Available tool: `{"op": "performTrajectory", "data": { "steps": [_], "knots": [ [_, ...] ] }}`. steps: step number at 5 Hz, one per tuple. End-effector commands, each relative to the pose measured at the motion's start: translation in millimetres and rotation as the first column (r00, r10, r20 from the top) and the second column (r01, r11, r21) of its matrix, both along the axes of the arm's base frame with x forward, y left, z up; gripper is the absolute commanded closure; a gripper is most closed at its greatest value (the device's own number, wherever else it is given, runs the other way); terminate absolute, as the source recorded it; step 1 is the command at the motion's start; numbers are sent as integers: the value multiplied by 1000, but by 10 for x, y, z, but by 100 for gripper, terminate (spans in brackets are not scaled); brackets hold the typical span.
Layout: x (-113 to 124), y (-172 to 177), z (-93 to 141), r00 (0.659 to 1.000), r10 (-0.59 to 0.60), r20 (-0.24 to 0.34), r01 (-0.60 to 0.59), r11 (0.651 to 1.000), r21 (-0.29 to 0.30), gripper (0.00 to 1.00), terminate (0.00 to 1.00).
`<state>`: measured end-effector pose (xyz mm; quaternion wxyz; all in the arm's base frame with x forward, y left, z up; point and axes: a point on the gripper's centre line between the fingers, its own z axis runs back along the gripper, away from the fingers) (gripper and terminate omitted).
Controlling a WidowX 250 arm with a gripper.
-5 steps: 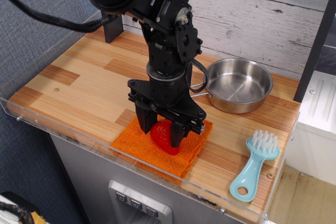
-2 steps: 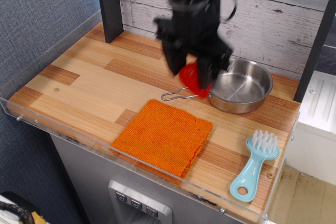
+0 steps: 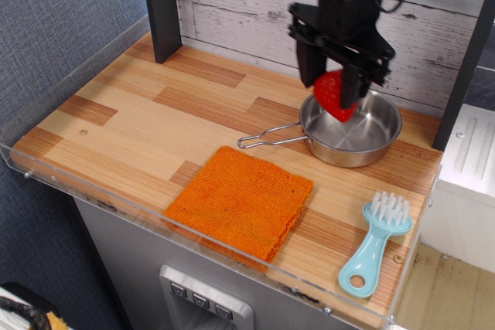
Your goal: Place red pepper inside silver pot.
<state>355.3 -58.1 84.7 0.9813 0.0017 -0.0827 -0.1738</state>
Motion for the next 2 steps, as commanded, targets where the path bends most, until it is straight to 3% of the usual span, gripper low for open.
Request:
{"op": "performTrajectory", "data": {
  "steps": [1,2],
  "knots": [
    [166,-162,-115,999,-46,-6,46,999,30,100,0],
    [125,-141,-429,997,-29,-76,33,998,56,100,0]
  ]
}}
